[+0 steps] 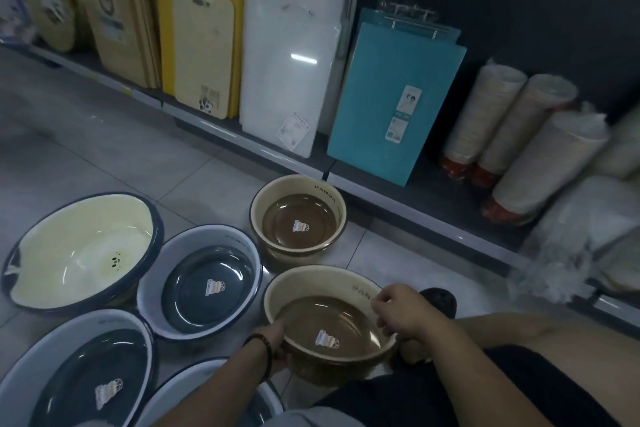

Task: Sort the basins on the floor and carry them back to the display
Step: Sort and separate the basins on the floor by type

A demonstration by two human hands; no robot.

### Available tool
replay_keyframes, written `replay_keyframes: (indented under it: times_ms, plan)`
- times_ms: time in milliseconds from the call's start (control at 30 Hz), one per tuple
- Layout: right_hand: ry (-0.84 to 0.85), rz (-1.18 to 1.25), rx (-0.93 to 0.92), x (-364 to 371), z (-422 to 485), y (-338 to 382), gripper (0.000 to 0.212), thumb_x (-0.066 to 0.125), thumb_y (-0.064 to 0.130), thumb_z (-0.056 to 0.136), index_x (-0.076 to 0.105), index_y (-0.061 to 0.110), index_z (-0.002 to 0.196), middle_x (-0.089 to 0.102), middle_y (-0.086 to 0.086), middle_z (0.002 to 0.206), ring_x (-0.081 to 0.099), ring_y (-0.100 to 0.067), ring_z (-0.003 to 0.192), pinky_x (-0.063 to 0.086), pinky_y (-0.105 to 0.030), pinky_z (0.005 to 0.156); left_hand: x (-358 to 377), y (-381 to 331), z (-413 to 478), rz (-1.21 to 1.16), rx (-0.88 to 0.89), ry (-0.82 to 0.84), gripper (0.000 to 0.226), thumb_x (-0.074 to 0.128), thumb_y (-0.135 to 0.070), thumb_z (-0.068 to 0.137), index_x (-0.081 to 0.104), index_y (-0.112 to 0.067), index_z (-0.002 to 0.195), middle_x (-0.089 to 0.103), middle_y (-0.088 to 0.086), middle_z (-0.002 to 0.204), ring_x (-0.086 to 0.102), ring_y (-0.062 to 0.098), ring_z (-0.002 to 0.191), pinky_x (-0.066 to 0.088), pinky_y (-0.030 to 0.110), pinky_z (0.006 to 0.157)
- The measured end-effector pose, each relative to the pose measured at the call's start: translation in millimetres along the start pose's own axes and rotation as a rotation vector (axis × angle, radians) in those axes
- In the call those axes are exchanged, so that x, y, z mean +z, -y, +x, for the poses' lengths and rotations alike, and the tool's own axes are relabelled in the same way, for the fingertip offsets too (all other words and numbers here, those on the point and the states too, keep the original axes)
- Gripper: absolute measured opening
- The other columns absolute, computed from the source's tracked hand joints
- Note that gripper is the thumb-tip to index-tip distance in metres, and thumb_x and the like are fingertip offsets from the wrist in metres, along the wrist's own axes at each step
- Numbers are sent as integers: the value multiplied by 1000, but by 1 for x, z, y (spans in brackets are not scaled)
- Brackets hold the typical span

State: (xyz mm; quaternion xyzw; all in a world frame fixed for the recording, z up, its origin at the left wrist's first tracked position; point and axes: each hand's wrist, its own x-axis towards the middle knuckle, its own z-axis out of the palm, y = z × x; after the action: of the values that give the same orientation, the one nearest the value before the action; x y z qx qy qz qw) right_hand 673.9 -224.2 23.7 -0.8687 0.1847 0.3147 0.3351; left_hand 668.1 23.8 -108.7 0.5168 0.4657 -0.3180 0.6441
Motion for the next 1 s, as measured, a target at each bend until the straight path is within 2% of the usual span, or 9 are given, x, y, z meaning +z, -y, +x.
replay_keyframes:
  times_ms: [167,233,333,400,500,667,767,867,1000]
  plan:
    - [-245,112,3,-18,-15,5,28,54,25,101,57,17,127,64,-7,120,66,-23,104,59,-39,87,-3,-6,-40,-94,89,47,20,54,-9,97,56,-6,78,38,3,42,30,10,30,36,17,40]
    - [-333,167,-21,-25,-23,15,21,58,20,98,54,15,118,63,-6,114,67,-23,101,61,-38,81,-4,-19,-63,-152,172,5,25,55,-9,97,52,-9,72,34,-1,36,29,9,27,35,19,42]
    - [-431,209,-48,-31,-33,36,45,65,31,87,51,13,126,60,-12,121,65,-27,103,61,-39,74,-11,-38,-92,-234,260,-36,26,57,-12,96,50,-12,71,33,-1,35,29,10,30,36,20,43]
    - [-391,270,-32,-38,-45,51,52,65,37,89,50,10,130,61,-13,118,64,-28,101,58,-37,71,-13,-45,-106,-239,290,-18,27,56,-12,97,52,-11,70,35,0,38,28,9,31,37,21,45]
    - [-270,475,-89,-59,-61,70,29,64,28,96,50,13,116,64,-8,99,64,-21,83,62,-43,76,-8,-60,-127,-264,330,29,22,56,-9,96,55,-8,74,40,1,42,31,10,38,45,23,47]
    - [-401,512,-213,-93,-56,96,43,74,26,84,49,11,115,66,-12,103,73,-33,92,65,-54,79,7,-108,-165,-333,390,141,26,59,-15,100,54,-9,75,44,2,47,32,8,33,50,21,42]
    - [-385,620,-221,-104,-50,106,41,74,24,77,63,8,112,74,-17,97,77,-35,83,66,-55,69,10,-128,-186,-330,449,168,17,63,-11,96,57,-7,81,46,5,60,37,11,44,58,30,49]
    - [-377,805,-242,-121,-36,115,33,70,5,90,60,10,121,73,-17,103,79,-32,81,66,-45,61,11,-156,-197,-267,531,178,14,70,-7,90,60,-3,80,60,9,61,58,17,52,62,37,57]
    - [-339,899,-254,-135,0,132,42,66,-1,94,58,12,133,73,-18,107,80,-33,77,66,-49,66,20,-198,-193,-169,668,82,8,69,2,84,62,-3,85,67,11,62,68,22,54,61,42,73]
